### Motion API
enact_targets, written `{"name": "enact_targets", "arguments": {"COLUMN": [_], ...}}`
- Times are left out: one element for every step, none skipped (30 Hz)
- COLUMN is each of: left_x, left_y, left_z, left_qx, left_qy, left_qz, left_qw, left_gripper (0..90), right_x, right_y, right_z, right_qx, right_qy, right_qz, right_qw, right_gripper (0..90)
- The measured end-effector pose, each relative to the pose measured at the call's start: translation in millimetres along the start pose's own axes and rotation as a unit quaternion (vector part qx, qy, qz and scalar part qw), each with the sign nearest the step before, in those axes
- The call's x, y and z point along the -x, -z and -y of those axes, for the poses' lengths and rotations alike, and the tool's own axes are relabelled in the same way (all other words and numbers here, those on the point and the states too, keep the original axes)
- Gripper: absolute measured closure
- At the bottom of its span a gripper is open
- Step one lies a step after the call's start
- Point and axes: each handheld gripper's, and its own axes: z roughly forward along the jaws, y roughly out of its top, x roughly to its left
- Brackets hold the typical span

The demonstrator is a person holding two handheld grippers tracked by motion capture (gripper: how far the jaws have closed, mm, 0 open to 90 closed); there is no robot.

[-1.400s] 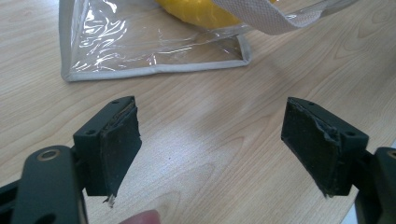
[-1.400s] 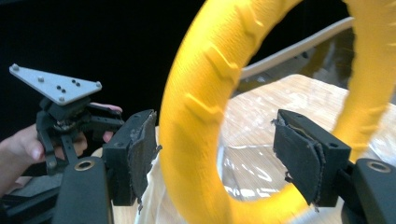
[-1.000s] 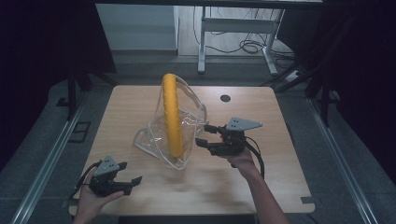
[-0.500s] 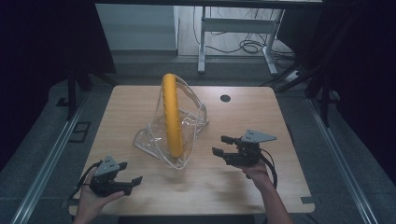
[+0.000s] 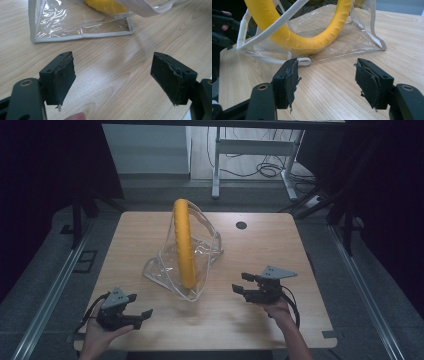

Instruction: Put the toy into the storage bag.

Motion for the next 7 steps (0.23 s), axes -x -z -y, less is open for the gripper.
{"name": "enact_targets", "arguments": {"left_x": [0.0,0.1,0.1,0.2,0.2,0.3,0.2], "left_y": [-0.1,-0.2,-0.3,-0.3,-0.3,-0.2,-0.2], "left_z": [0.0,0.1,0.1,0.1,0.2,0.2,0.2], "left_qx": [0.000,-0.001,-0.001,-0.002,-0.002,-0.001,-0.001], "left_qy": [0.000,0.000,-0.001,-0.001,-0.002,-0.001,-0.001], "left_qz": [0.000,-0.001,-0.001,-0.001,-0.001,-0.001,-0.001], "left_qw": [1.0000,1.0000,1.0000,1.0000,1.0000,1.0000,1.0000], "left_gripper": [19.4,19.4,19.4,19.4,19.4,19.4,19.4], "right_x": [-0.5,-0.9,-1.2,-1.5,-1.9,-2.1,-2.0], "right_y": [-0.7,-1.3,-2.2,-2.8,-3.4,-3.8,-4.1], "right_z": [0.0,-0.1,0.1,0.3,0.5,0.8,1.0], "right_qx": [-0.002,-0.003,-0.003,-0.005,-0.006,-0.007,-0.007], "right_qy": [0.001,0.002,0.003,0.004,0.004,0.004,0.006], "right_qz": [0.000,-0.001,-0.001,-0.002,-0.003,-0.004,-0.003], "right_qw": [1.0000,1.0000,1.0000,1.0000,1.0000,1.0000,1.0000], "right_gripper": [35.0,35.0,34.9,34.8,34.7,34.7,34.7]}}
